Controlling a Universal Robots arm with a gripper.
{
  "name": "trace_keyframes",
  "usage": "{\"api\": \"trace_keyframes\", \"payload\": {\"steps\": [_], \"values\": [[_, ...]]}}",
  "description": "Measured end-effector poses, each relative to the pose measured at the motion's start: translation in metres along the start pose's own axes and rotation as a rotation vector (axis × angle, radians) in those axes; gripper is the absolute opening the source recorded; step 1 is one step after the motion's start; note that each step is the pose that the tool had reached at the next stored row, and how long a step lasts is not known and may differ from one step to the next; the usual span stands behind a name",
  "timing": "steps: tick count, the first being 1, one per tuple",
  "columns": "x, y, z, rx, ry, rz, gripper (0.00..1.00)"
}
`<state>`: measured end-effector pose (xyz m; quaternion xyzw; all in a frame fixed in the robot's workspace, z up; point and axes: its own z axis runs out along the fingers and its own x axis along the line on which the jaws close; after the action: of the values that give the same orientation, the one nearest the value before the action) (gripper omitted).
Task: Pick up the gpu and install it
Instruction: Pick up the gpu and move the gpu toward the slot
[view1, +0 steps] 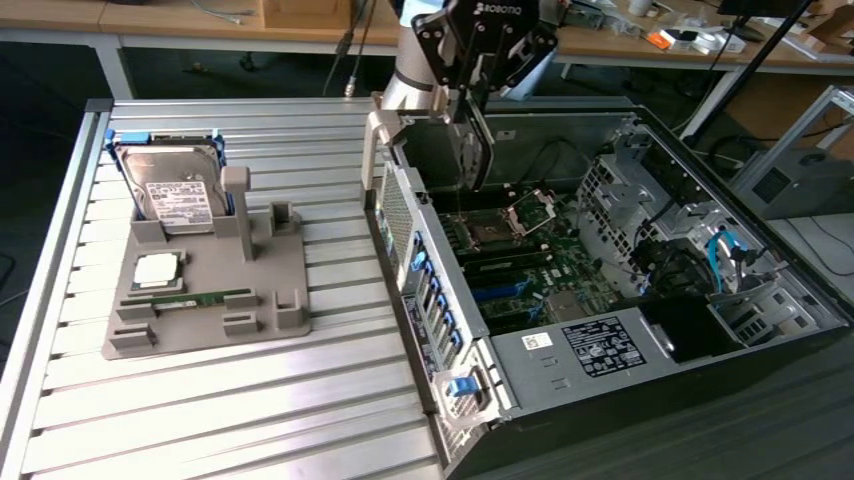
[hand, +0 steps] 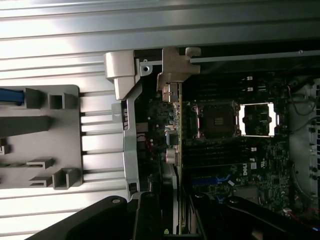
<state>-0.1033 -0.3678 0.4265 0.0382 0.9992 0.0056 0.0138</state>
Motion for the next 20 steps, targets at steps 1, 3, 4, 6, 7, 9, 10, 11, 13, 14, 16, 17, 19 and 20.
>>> {"api": "trace_keyframes", "payload": {"steps": [1, 3, 4, 6, 7, 9, 10, 11, 13, 14, 16, 17, 19, 20], "values": [[-0.001, 0.0, 0.0002, 0.0001, 0.0, 0.0, 0.27], [-0.002, 0.0, 0.0007, 0.0003, -0.0001, 0.0, 0.27], [-0.003, 0.0001, 0.0009, 0.0006, 0.0, 0.0, 0.27], [-0.004, 0.0, 0.0013, 0.0009, -0.0001, 0.0, 0.27], [-0.004, 0.0, 0.0015, 0.001, -0.0001, 0.0, 0.27], [-0.005, -0.0001, 0.0019, 0.0015, -0.0001, 0.0, 0.27], [-0.006, -0.0001, 0.0022, 0.0019, -0.0001, 0.0, 0.27], [-0.007, -0.0001, 0.0025, 0.0022, -0.0002, 0.0, 0.27], [-0.008, -0.0001, 0.003, 0.0029, -0.0002, 0.0, 0.27], [-0.009, -0.0001, 0.0032, 0.0032, -0.0003, 0.0, 0.27], [-0.01, -0.0001, 0.0038, 0.0041, -0.0003, 0.0, 0.27], [-0.011, -0.0001, 0.0039, 0.0043, -0.0004, 0.0, 0.27], [-0.011, -0.0001, 0.0042, 0.0048, -0.0004, 0.0, 0.27], [-0.012, 0.0, 0.0044, 0.0051, -0.0004, 0.0, 0.27]]}}
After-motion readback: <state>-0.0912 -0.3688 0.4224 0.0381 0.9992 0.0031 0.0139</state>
